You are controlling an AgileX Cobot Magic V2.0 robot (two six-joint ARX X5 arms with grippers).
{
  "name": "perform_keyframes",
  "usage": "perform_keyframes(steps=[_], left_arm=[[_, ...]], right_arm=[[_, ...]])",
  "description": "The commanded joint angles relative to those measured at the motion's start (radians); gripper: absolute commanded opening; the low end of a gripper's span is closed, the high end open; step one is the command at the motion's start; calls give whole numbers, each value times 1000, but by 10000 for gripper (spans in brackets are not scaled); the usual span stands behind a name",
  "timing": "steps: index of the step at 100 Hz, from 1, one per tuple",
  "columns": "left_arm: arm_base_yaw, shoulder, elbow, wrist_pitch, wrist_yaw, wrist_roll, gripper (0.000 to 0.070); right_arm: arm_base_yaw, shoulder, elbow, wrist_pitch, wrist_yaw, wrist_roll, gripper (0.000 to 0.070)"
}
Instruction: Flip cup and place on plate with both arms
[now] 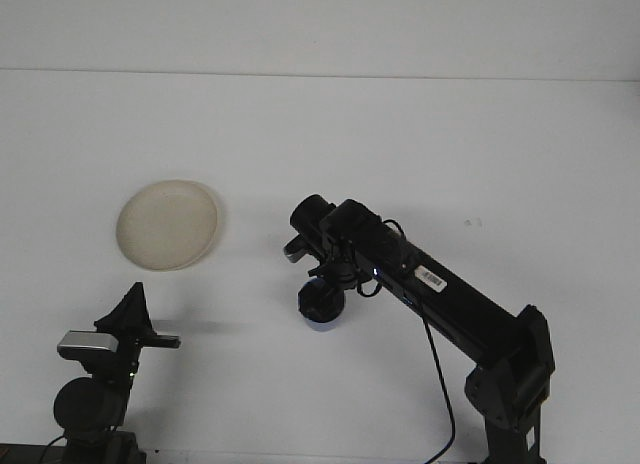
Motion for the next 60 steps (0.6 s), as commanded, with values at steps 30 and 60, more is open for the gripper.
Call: perform_keyframes(steps=[30,60], left_arm=[[-2,-2,-19,10,0,8,12],[-2,-2,-19,10,0,8,12]], right_arm=[[-22,-23,136,-34,-1,-27,487],[-206,-133,135,-36,-1,-58,487]])
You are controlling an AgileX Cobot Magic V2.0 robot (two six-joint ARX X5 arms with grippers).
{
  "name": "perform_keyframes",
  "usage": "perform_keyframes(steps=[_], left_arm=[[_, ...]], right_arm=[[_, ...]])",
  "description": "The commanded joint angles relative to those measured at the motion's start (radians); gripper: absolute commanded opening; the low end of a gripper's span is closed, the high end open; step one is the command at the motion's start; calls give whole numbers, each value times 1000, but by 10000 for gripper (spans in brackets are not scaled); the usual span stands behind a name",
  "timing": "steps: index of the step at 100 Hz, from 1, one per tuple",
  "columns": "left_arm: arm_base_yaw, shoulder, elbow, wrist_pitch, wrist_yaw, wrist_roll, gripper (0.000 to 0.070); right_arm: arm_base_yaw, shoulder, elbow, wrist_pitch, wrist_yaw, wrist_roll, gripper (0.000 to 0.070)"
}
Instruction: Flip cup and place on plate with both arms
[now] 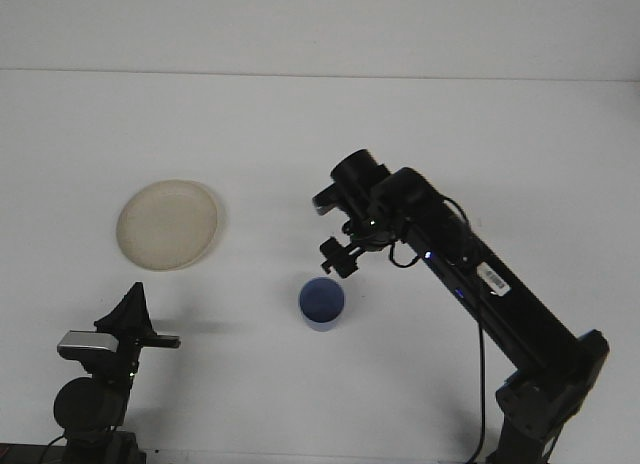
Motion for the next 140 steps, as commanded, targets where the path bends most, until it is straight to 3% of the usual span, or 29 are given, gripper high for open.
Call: perform_keyframes(steps=[1,29,56,121,140], left_arm=[[-2,-2,-19,10,0,8,12],[-2,-2,-19,10,0,8,12],[-2,-2,-19,10,0,8,12],[-2,-2,-19,10,0,8,12],[-2,-2,-19,10,0,8,12]], right_arm=[[-40,-8,23,-29,2,-17,487],[-275,-107,-20,-29,-28,-31,487],[-455,-269,-208,20,-31,-31,486],[-518,-942,-907,665,-14,14,486],[-518,-1089,-1120,891,40,9,485]])
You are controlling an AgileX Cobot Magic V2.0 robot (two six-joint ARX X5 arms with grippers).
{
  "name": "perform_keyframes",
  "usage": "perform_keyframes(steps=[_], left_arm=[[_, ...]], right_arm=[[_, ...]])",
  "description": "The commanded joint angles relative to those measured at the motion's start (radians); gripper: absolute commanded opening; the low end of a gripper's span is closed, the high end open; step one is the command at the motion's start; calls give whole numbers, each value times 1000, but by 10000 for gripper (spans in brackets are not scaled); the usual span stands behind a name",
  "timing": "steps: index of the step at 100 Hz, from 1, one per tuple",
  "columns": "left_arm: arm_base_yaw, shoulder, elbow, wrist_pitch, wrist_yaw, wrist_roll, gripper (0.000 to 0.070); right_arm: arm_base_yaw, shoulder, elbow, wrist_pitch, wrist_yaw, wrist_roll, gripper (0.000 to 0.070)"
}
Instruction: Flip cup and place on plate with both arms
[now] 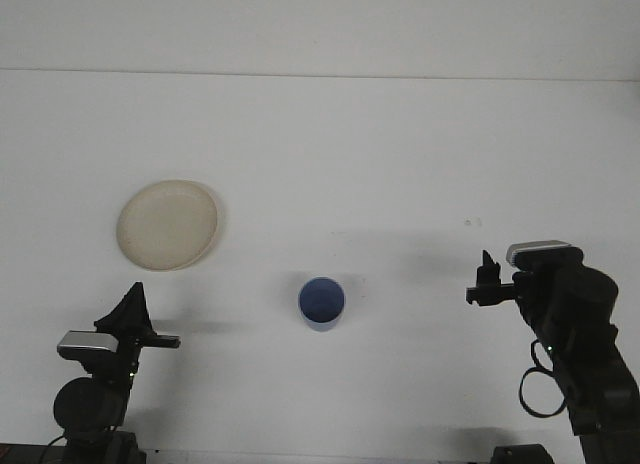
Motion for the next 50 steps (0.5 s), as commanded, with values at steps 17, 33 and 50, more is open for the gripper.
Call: perform_keyframes(steps=[17,33,50], left_arm=[[-2,-2,-19,10,0,8,12],[-2,-2,-19,10,0,8,12],[-2,-2,-19,10,0,8,12]], right_arm=[[1,-123,-209,257,4,-8,485],[2,-179,-296,356,3,-5,480],[2,-195,-304,380,4,-6,480]])
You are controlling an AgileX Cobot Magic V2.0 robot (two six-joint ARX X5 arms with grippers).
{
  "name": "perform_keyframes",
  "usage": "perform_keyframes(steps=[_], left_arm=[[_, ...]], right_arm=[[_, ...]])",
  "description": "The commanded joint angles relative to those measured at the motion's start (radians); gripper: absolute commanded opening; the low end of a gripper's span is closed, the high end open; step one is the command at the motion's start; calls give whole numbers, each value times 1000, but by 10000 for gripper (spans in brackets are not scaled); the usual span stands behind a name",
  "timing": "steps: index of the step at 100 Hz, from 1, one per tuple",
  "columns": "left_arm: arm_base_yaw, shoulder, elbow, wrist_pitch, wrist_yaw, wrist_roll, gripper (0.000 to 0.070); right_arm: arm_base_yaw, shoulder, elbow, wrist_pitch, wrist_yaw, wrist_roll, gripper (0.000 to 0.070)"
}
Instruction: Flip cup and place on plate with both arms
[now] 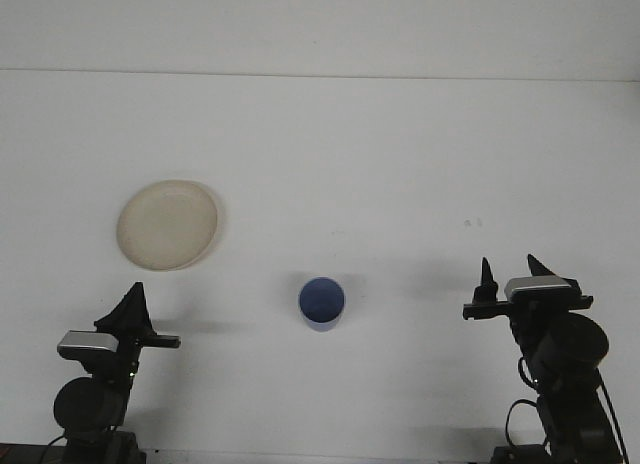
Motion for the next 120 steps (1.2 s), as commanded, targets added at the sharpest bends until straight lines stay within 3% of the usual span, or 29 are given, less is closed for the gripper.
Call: perform_keyframes(steps=[1,93,120], left_arm=[[-2,-2,-19,10,0,8,12],[-2,-2,-18,10,0,11,12],[-2,-2,21,13,0,-23,12]], right_arm=[[2,0,3,21,3,-4,480],[2,0,3,53,3,-5,480],[2,0,3,53,3,-5,480]])
